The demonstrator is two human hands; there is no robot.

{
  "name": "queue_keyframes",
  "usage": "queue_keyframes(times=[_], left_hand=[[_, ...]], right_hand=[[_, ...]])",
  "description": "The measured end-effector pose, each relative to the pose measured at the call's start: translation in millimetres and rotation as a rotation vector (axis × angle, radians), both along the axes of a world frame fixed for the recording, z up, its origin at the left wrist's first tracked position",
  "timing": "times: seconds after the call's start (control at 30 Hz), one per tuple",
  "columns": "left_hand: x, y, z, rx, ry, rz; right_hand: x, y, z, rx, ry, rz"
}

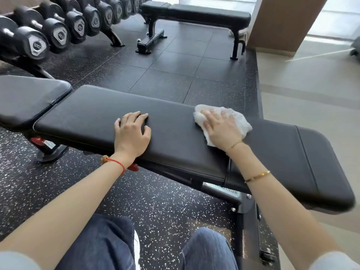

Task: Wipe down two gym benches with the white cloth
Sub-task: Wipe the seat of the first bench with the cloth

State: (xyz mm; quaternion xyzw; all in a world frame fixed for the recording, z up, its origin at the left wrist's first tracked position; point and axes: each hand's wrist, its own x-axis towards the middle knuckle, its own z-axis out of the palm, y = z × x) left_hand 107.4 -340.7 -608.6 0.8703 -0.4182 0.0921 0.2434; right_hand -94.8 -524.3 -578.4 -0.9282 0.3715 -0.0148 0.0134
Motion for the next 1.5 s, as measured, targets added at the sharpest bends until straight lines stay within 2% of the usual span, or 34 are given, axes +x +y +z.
queue_keyframes(times=[0.17, 0.23, 0.33, 0.53, 0.63, 0.77, 0.87, 0.93, 1.03, 1.13, 1.2, 1.37, 1.5], left_hand=[[-5.2, -0.1, 3.9, 0.070, 0.018, 0.003], [-8.8, -0.8, 7.0, 0.078, 0.038, 0.013], [-22.8, -3.5, 11.7, 0.036, 0.060, -0.023], [-73.3, -24.7, 22.3, -0.030, 0.063, -0.193], [-94.7, -37.0, 24.2, -0.044, 0.073, -0.244], [-113.6, -45.6, 15.8, -0.021, 0.084, -0.266], [-119.4, -46.0, 7.8, -0.004, 0.077, -0.268], [-119.6, -45.4, 4.5, -0.005, 0.069, -0.265], [-120.1, -45.5, 2.6, -0.006, 0.049, -0.260], [-121.5, -44.7, 0.7, 0.008, 0.002, -0.250], [-122.0, -44.9, 0.1, 0.003, -0.008, -0.243], [-121.5, -44.4, -0.2, -0.011, -0.022, -0.245], [-120.8, -43.9, -0.3, -0.016, -0.013, -0.254]], right_hand=[[-35.6, 75.9, -6.8, 0.047, -0.080, 0.256], [-59.0, 77.1, -7.3, 0.050, -0.107, 0.228], [-85.7, 49.2, -7.6, 0.089, -0.143, 0.079], [-65.4, -12.5, 2.8, 0.068, -0.087, -0.172], [-67.5, 5.2, 0.9, 0.080, -0.049, -0.108], [-104.0, 61.9, -3.7, 0.066, -0.095, 0.040], [-137.1, 79.5, -6.0, 0.061, -0.135, 0.055], [-156.7, 65.7, -8.4, 0.064, -0.142, -0.029], [-176.8, 18.3, -7.1, 0.085, -0.122, -0.275], [-168.2, -16.3, 2.7, 0.094, -0.110, -0.441], [-144.5, -15.1, 4.8, 0.075, -0.092, -0.405], [-92.3, 41.5, -1.5, 0.074, -0.079, -0.108], [-92.9, 57.2, -3.1, 0.110, -0.116, -0.098]])
